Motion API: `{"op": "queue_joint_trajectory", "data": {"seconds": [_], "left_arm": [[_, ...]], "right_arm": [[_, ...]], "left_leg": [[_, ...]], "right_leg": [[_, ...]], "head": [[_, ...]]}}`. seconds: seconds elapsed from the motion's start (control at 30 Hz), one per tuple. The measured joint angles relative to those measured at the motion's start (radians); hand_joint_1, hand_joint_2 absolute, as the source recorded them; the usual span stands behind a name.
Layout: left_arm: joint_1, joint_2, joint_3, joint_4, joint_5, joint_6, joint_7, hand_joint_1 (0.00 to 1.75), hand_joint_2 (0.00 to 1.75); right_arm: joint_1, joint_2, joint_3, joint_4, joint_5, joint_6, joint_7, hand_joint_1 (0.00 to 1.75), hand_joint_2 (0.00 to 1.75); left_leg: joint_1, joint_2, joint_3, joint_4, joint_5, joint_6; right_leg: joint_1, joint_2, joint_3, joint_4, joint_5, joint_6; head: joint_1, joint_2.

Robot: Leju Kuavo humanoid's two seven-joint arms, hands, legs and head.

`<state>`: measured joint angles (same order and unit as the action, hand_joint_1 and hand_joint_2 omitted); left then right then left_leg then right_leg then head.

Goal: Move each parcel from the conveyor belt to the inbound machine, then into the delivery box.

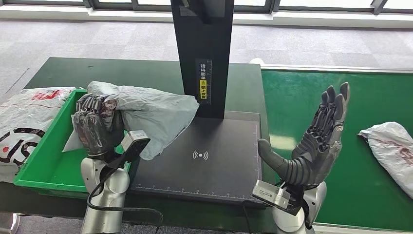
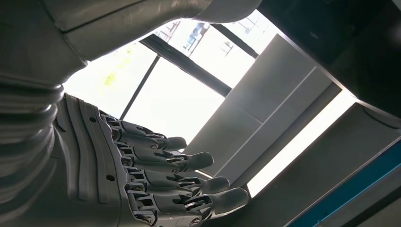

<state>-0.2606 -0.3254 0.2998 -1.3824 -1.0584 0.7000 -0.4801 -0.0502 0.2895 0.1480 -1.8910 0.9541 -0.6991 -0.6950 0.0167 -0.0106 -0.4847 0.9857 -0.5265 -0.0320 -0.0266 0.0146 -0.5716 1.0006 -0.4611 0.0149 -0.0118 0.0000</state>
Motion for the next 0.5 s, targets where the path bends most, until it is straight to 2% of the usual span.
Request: {"op": "queue_joint_trajectory", "data": {"seconds": [0.27, 0.4, 0.5], "left_arm": [[0.005, 0.001, 0.015, -0.039, 0.008, 0.000, -0.014, 1.75, 1.75], [0.014, 0.002, 0.061, -0.100, 0.017, 0.000, -0.027, 1.75, 1.75], [0.009, 0.002, 0.116, -0.095, 0.002, 0.000, -0.023, 1.75, 1.75]], "right_arm": [[0.000, 0.000, 0.000, 0.000, 0.000, 0.000, 0.000, 0.00, 1.75], [0.000, 0.000, 0.000, 0.000, -0.002, 0.000, 0.000, 0.00, 1.75], [0.000, 0.000, 0.000, 0.000, 0.000, 0.000, 0.000, 0.00, 1.75]], "left_leg": [[0.000, 0.000, -0.004, 0.000, 0.000, 0.000], [0.000, 0.001, -0.004, 0.000, 0.000, 0.000], [0.000, 0.000, 0.000, 0.000, 0.000, 0.000]], "right_leg": [[0.000, 0.000, 0.000, 0.000, 0.000, 0.000], [0.000, 0.001, -0.001, 0.000, 0.000, 0.000], [0.000, 0.000, -0.001, 0.000, 0.000, 0.000]], "head": [[0.000, 0.000], [0.000, 0.000], [0.000, 0.000]]}}
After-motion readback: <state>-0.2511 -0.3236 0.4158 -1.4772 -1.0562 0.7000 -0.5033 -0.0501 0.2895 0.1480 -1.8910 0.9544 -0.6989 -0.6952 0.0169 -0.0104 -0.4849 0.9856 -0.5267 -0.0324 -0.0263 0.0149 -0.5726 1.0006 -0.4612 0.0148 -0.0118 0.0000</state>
